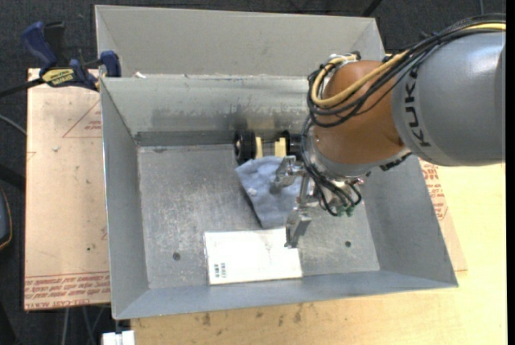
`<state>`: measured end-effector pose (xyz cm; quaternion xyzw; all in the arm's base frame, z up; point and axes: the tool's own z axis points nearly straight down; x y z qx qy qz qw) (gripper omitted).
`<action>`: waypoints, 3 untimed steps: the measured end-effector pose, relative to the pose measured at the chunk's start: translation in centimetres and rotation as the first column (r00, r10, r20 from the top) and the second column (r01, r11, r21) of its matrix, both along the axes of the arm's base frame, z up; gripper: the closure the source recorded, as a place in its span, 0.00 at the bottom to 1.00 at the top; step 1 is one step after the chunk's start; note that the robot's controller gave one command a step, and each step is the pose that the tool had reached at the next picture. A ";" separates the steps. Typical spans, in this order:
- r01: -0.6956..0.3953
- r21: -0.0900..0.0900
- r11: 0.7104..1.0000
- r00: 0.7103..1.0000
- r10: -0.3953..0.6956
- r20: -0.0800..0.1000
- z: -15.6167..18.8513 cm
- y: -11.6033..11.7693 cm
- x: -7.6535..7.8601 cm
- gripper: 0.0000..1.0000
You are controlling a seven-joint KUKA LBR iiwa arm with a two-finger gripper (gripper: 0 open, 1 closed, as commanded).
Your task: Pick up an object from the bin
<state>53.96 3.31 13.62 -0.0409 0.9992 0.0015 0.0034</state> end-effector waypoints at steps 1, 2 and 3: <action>-0.297 -0.005 0.955 0.955 0.297 -0.001 -4.2 -0.6 0.3 0.00; -0.510 -0.025 0.860 0.858 0.511 0.059 -5.4 -1.3 -4.3 1.00; -0.510 -0.022 0.860 0.859 0.510 0.046 -5.7 -1.5 -4.6 0.00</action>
Offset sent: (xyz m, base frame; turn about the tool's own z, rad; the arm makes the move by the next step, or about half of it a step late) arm -0.0610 -0.0177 -0.0662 -0.5409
